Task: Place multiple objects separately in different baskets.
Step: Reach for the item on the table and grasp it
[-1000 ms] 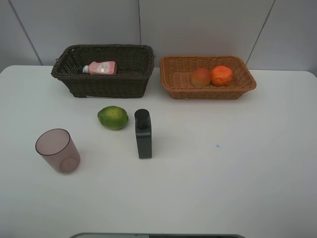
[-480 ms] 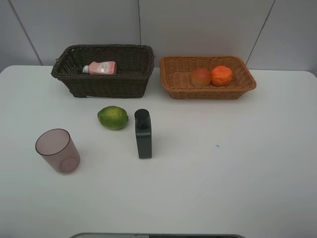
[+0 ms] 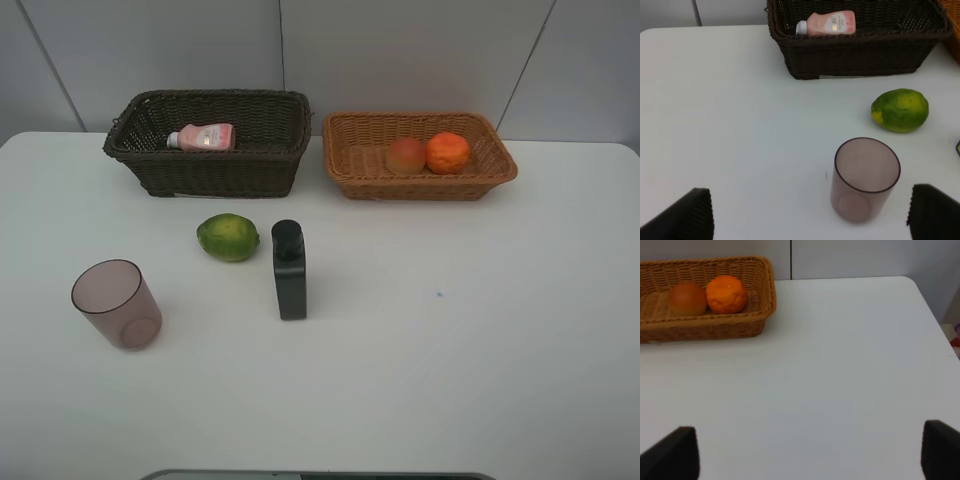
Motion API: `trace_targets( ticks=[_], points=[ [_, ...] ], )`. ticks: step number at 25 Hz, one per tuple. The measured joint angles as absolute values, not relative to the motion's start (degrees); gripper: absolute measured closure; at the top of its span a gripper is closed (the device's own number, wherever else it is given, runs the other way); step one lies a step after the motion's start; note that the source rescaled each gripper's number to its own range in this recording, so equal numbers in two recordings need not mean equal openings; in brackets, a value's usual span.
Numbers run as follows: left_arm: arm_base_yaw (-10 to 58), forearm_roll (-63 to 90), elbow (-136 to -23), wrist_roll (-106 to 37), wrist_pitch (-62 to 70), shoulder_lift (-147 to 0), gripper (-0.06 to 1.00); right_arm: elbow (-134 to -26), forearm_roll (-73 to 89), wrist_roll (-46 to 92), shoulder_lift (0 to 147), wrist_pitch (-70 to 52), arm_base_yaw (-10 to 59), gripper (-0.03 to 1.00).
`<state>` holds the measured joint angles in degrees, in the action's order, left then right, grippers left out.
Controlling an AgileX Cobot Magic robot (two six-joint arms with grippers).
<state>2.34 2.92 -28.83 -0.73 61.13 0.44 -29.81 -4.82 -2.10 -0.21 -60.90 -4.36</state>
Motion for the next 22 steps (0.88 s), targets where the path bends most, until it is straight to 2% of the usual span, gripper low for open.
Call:
trace_targets(
  ticks=[18,22],
  points=[
    [2.34,2.92,-28.83,-0.73,61.13,0.44,-0.04,-29.81,-4.82,-2.10,-0.21,-60.90,-4.36,0.08],
    [2.34,2.86,-28.98,-0.54,61.13,-6.44,-0.04,-29.81,-4.82,-2.10,-0.21,-60.90,-4.36,0.08]
  ],
)
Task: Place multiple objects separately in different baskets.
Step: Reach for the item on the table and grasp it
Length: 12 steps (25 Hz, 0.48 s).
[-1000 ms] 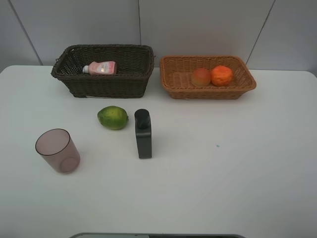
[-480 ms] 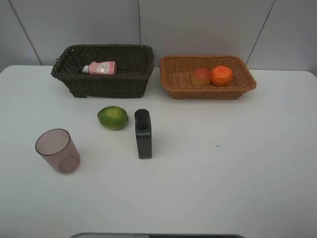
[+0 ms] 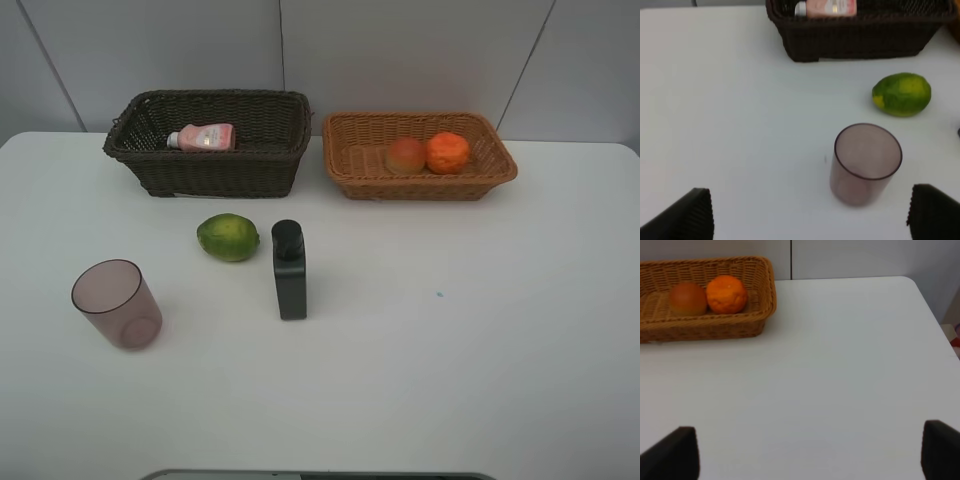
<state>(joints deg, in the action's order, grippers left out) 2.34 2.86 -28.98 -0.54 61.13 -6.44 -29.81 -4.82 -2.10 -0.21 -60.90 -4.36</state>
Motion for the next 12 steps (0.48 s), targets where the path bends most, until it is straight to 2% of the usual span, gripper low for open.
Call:
trace_targets(
  ticks=[12],
  points=[
    [3.52,0.76,-38.20,-1.70,58.19,-52.45,-0.04,-29.81,-4.82,-2.10,-0.21,-60.90,-4.36,0.08]
  ],
)
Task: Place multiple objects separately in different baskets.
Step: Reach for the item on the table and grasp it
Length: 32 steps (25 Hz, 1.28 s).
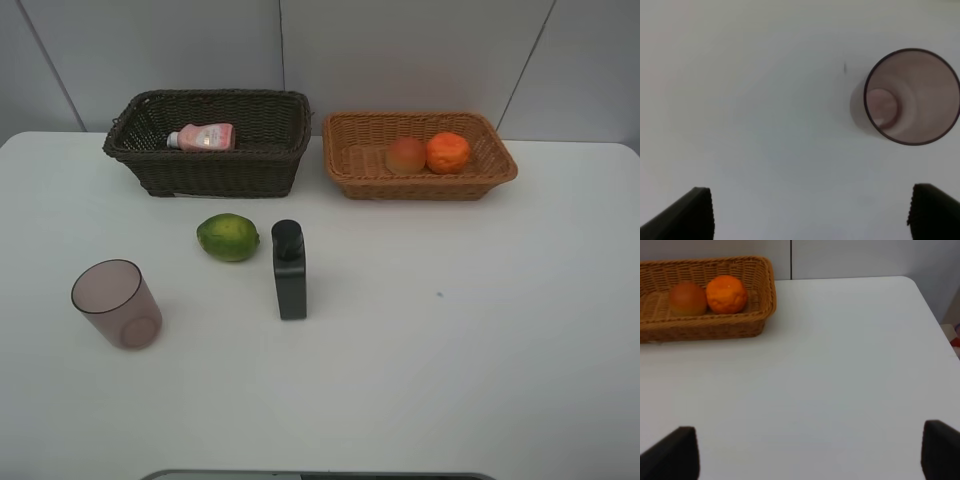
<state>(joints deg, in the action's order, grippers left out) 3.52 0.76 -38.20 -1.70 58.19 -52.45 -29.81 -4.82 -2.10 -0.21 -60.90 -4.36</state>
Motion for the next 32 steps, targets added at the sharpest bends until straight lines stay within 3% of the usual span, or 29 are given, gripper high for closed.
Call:
trace_targets(
  ticks=[10,19,32],
  points=[
    [9.45,0.56,-47.27,-3.96,56.48,-76.06,-0.04,-29.81,-4.82,-2.10,-0.21,-60.90,-4.36,0.08],
    [12.96,0.00,-46.72,-5.90,55.42,-79.81,-0.04,-29.81,-4.82,-2.10,-0.21,-60.90,-4.36,0.08],
    [12.96,-1.57,-43.13,-6.79,45.39,-86.35,-0.04,-29.81,-4.82,-2.10,-0.21,-60.90,-4.36,0.08]
  ],
)
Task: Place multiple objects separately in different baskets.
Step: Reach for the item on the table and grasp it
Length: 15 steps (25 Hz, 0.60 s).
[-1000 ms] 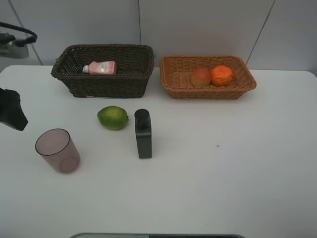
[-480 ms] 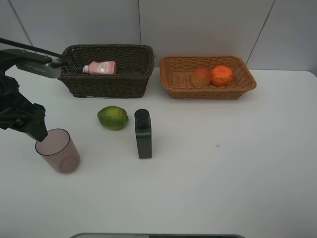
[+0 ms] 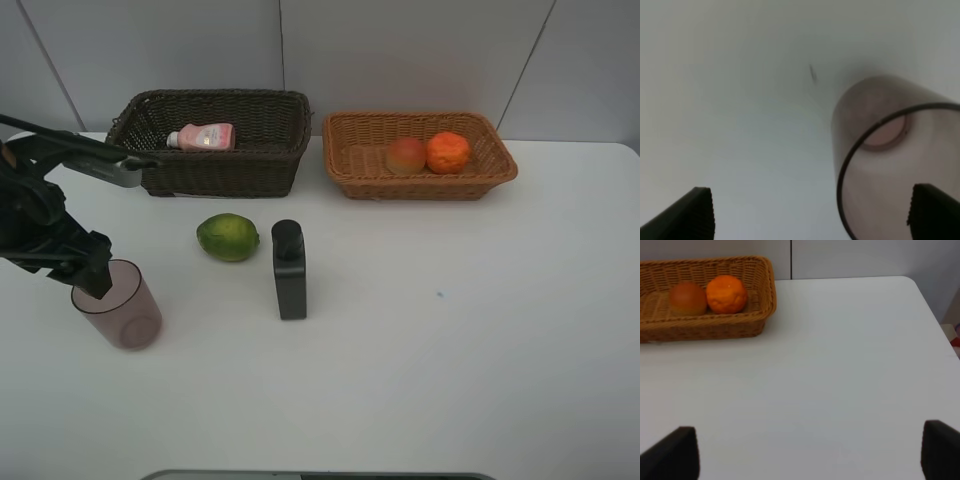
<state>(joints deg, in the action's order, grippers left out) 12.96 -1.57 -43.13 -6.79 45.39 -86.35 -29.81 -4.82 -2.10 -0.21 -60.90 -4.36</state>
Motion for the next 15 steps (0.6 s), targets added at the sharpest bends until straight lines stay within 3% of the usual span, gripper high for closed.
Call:
trace_targets(
  ticks=[15],
  points=[
    [12.96,-1.57,-39.16,-9.75,33.86,-94.26,-0.04,-29.81,-4.78,-2.10,-0.21,-60.90,-4.36,0.08]
  ],
)
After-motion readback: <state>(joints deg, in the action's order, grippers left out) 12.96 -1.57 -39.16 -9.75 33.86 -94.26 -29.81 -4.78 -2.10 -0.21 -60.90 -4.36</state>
